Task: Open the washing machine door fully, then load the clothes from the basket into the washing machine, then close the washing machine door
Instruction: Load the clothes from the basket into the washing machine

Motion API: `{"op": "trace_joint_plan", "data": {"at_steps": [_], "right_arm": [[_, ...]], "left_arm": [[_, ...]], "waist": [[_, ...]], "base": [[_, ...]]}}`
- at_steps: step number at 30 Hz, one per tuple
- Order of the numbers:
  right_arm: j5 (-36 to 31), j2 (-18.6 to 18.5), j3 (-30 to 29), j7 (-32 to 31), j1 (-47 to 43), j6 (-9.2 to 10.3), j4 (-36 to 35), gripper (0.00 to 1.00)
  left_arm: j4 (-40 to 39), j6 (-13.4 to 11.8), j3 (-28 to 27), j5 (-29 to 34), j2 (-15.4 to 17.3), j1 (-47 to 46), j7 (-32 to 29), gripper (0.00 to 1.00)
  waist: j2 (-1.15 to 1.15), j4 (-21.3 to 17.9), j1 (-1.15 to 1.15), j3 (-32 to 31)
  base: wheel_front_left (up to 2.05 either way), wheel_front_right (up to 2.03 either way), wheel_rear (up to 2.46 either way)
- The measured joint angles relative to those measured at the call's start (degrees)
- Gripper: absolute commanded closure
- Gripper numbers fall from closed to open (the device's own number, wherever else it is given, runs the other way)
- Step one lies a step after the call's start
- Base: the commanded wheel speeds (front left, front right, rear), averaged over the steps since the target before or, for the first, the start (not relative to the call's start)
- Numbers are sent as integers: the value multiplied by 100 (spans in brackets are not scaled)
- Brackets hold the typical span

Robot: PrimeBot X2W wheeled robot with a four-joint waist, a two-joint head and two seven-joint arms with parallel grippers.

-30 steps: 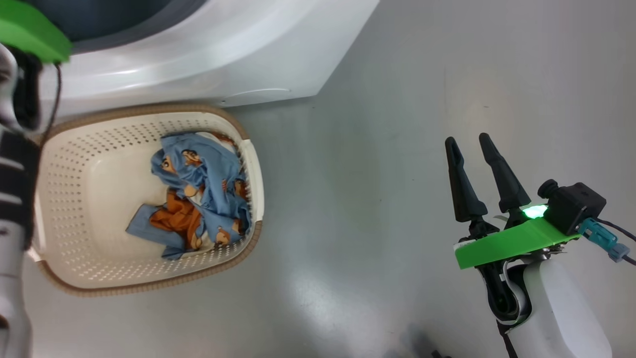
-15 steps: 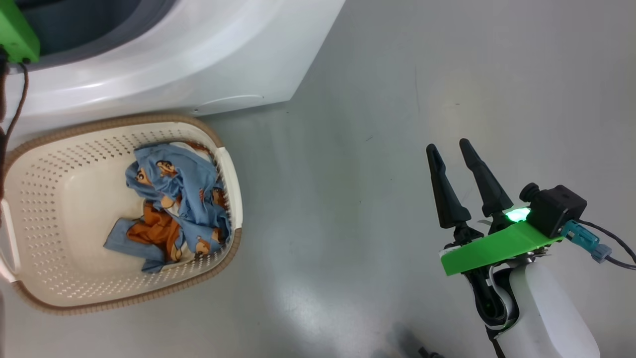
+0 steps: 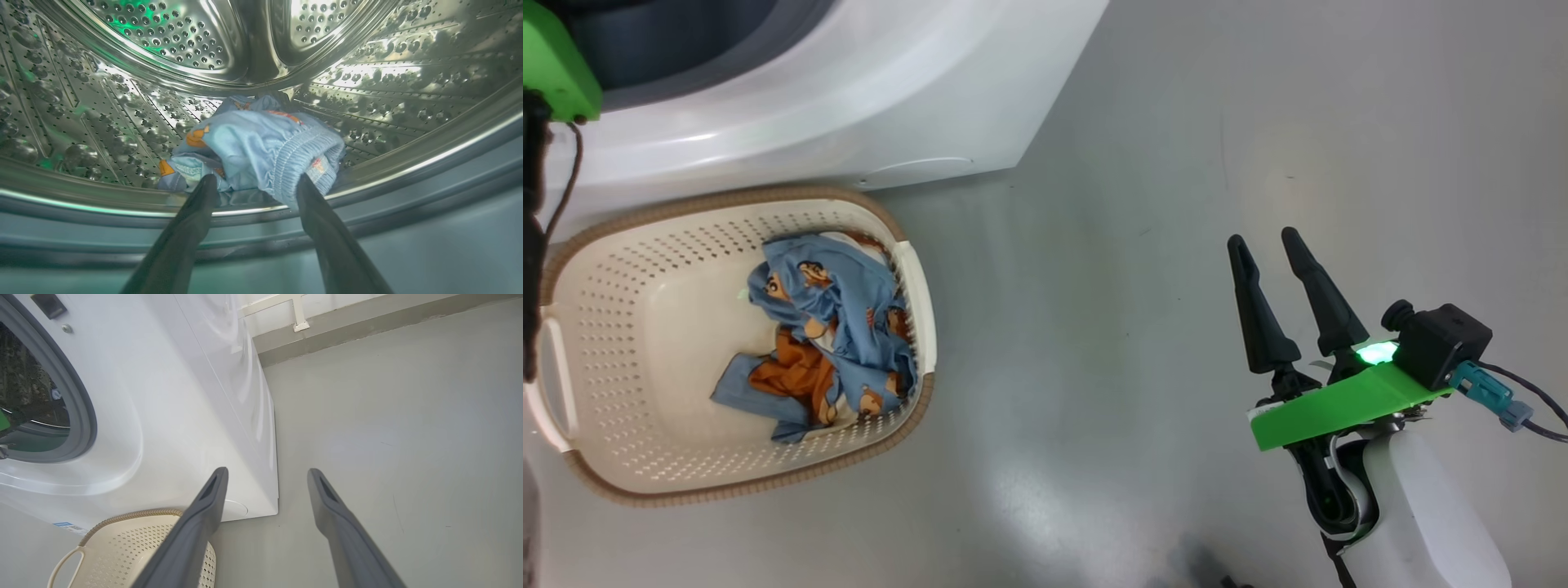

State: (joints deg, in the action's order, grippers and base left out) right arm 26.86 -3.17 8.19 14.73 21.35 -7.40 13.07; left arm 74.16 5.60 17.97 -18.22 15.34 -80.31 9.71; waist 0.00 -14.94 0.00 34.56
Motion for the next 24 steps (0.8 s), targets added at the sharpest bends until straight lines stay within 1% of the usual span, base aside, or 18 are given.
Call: {"op": "trace_joint_plan", "data": {"at_steps": [4, 7, 11, 18, 24], "right_arm": [[-23, 0, -34, 0, 1, 0, 4, 0], [-56, 1, -102, 0, 2, 0, 20, 0], [-130, -23, -155, 0, 2, 0, 37, 0], [-152, -143, -252, 0, -4, 0, 42, 0], [-152, -280, -344, 0, -25, 0, 78, 0]], "left_arm": [[5, 33, -11, -132, -81, 38, 192, 0], [-7, 105, -62, -247, -205, 102, 353, 0], [-257, 153, -175, -487, -258, 521, 471, 0], [-1435, 175, -472, -555, -274, 1377, 494, 0], [-2168, 175, -831, -520, -404, 2213, 493, 0]], "waist": [[0, 83, 0, -32], [0, 147, 0, -73], [0, 244, 0, -177], [0, 422, 0, -349], [0, 552, 0, -586]], "base": [[0, 0, 0], [0, 0, 0], [0, 0, 0], [0, 0, 0], [0, 0, 0]]}}
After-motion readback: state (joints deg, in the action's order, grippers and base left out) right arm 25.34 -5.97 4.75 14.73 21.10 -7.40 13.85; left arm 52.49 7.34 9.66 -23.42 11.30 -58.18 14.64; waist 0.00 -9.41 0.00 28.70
